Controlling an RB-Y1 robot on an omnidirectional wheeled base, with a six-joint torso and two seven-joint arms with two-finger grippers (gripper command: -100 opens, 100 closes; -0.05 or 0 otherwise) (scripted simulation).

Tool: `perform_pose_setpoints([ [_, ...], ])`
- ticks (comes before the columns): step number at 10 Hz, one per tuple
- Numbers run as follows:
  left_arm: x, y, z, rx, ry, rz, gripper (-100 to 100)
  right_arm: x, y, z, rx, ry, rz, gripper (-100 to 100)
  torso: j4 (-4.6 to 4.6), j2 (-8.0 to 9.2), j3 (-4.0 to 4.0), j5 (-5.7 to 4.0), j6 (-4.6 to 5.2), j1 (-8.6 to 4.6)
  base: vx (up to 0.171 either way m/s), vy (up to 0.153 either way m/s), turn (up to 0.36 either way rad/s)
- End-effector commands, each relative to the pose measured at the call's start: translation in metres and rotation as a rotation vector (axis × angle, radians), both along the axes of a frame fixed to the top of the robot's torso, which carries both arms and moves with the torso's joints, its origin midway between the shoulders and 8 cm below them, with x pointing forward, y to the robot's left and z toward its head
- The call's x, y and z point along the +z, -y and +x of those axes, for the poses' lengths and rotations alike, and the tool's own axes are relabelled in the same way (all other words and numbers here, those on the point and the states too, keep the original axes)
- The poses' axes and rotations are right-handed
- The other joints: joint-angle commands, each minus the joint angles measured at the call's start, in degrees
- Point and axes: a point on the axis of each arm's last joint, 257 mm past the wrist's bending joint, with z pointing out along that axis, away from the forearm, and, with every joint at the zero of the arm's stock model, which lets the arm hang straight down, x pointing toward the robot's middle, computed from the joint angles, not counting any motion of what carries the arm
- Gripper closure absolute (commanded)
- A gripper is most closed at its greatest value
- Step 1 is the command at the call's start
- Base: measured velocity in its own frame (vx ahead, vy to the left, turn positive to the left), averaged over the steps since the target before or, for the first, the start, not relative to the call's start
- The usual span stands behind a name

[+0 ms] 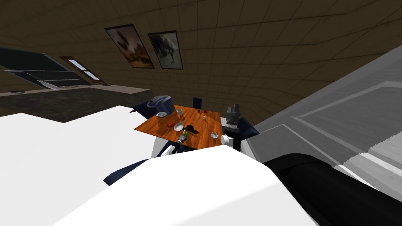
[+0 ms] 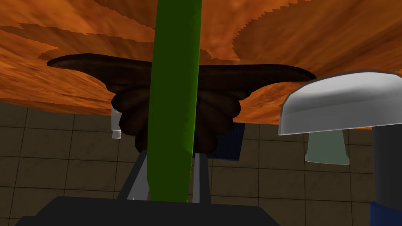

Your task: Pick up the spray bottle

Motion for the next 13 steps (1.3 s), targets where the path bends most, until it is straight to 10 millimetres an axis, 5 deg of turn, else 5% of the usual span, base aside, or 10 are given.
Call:
perform_pose_setpoints([
  [1, 0.002, -0.02, 0.011, 0.059, 0.003, 0.009, 100, 0.0, 0.0, 0.0, 0.0, 0.0, 0.0, 0, 0.0, 0.0, 0.0, 0.0, 0.0, 0.0, -0.148, 0.041, -0.286],
  [13, 0.01, -0.107, 0.059, 0.385, -0.007, -0.009, 100, 0.0, 0.0, 0.0, 0.0, 0.0, 0.0, 0, -0.02, -0.32, -0.15, -0.01, 0.01, -0.19, -0.118, 0.027, -0.277],
])
